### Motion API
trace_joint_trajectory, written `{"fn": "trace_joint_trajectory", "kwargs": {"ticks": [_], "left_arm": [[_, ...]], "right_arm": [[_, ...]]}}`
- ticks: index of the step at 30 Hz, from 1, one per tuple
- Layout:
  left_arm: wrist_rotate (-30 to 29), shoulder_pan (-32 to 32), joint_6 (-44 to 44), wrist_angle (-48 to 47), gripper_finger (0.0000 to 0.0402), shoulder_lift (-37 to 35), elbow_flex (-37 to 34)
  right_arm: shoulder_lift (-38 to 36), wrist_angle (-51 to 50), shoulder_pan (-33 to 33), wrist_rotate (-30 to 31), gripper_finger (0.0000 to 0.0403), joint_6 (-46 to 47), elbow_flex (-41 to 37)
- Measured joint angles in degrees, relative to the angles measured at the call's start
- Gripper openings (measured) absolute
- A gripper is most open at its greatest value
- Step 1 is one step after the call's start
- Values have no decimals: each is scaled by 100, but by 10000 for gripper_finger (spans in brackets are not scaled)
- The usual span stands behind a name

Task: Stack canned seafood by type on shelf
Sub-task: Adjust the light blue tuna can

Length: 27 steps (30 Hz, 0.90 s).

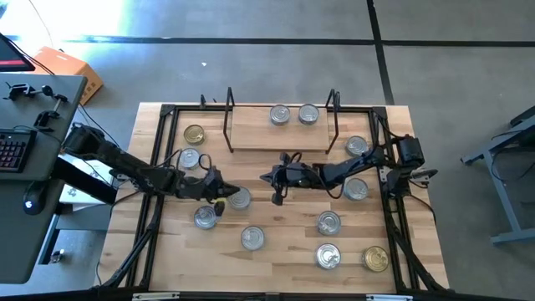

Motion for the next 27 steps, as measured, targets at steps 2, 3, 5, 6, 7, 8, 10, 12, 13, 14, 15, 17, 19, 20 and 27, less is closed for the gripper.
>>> {"fn": "trace_joint_trajectory", "kwargs": {"ticks": [2, 3, 5, 6, 7, 8, 10, 12, 13, 14, 15, 17, 19, 20, 27], "left_arm": [[46, 19, -442, -978, 3, -115, 58], [11, 19, -738, -1493, 3, -141, 58], [-106, 19, -1384, -2295, 3, -149, 58], [-125, 19, -1654, -2646, 3, -129, 58], [-138, 19, -1830, -2901, 3, -67, 58], [-139, 19, -1905, -3042, 3, 18, 44], [-126, 28, -1941, -2877, 3, 138, -71], [26, 70, -1988, -2240, 3, 316, -195], [212, 102, -1999, -1904, 3, 399, -248], [423, 128, -1997, -1598, 3, 483, -285], [604, 140, -1975, -1272, 3, 580, -287], [875, 136, -1829, -681, 3, 717, -272], [1148, 88, -1603, -572, 3, 745, -275], [1323, 29, -1566, -581, 3, 737, -175], [579, -270, -1175, -1236, 3, 428, 204]], "right_arm": [[13, -126, -17, -853, 0, -77, 0], [55, -126, -33, -1309, 0, -160, 0], [183, -102, -56, -2037, 0, -231, 0], [283, 8, -81, -2341, 0, -278, 0], [388, 77, -119, -2607, 0, -344, 7], [519, 182, -167, -2879, 0, -417, 7], [786, 454, -263, -3244, 0, -415, 67], [1034, 492, -356, -3391, 0, -215, 264], [1149, 484, -398, -3409, 0, -136, 400], [1257, 471, -437, -3407, 0, -93, 534], [1366, 435, -474, -3404, 0, -55, 671], [1543, 188, -551, -3366, 0, -34, 936], [1532, -321, -619, -2947, 0, 70, 1167], [1492, -539, -684, -2536, 0, 171, 1246], [888, -1861, -1026, -337, 0, 490, 1279]]}}
